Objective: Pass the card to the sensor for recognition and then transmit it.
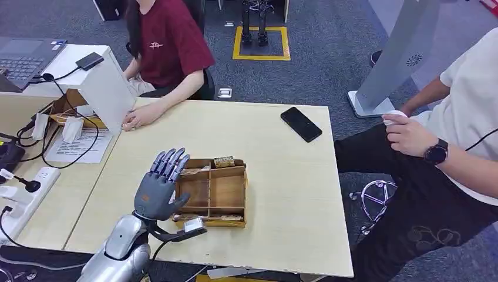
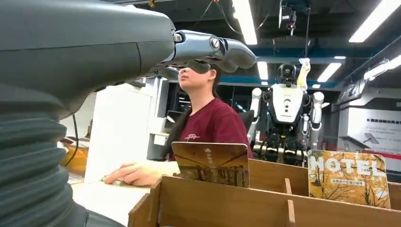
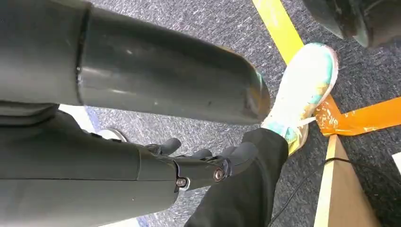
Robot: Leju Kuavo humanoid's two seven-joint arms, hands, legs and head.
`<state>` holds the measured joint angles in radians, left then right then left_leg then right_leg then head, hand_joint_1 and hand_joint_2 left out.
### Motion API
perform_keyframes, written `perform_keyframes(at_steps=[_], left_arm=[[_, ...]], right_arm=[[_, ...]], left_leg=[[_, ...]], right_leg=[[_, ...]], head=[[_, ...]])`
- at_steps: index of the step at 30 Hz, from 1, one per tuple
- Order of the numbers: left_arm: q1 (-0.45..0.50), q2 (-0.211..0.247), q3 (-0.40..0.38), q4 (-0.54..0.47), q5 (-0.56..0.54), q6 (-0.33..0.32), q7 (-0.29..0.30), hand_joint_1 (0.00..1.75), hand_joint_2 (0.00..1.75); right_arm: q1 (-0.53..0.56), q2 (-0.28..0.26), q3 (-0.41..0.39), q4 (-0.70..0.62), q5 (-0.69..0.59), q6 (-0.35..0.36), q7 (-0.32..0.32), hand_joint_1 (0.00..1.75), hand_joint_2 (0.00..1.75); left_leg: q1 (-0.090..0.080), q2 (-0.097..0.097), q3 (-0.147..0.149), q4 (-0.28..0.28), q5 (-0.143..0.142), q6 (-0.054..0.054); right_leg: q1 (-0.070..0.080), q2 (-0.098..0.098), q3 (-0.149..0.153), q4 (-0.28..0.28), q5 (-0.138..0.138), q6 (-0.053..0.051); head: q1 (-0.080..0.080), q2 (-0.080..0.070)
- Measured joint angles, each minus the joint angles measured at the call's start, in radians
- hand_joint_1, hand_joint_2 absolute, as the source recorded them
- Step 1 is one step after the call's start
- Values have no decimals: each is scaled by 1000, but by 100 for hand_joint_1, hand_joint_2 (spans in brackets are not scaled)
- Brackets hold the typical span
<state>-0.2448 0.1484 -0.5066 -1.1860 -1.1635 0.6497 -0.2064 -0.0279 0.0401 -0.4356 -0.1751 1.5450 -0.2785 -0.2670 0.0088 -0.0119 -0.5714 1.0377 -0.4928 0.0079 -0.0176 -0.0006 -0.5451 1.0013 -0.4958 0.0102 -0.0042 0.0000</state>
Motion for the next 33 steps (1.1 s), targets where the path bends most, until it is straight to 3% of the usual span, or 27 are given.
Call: perform_keyframes(at_steps=[33], left_arm=[[-38,-24,0,89,35,-11,-6,0,175]], right_arm=[[-1,0,14,0,-2,0,-2,0,0]], left_leg=[[0,0,0,0,0,0]], right_leg=[[0,0,0,0,0,0]], head=[[0,0]])
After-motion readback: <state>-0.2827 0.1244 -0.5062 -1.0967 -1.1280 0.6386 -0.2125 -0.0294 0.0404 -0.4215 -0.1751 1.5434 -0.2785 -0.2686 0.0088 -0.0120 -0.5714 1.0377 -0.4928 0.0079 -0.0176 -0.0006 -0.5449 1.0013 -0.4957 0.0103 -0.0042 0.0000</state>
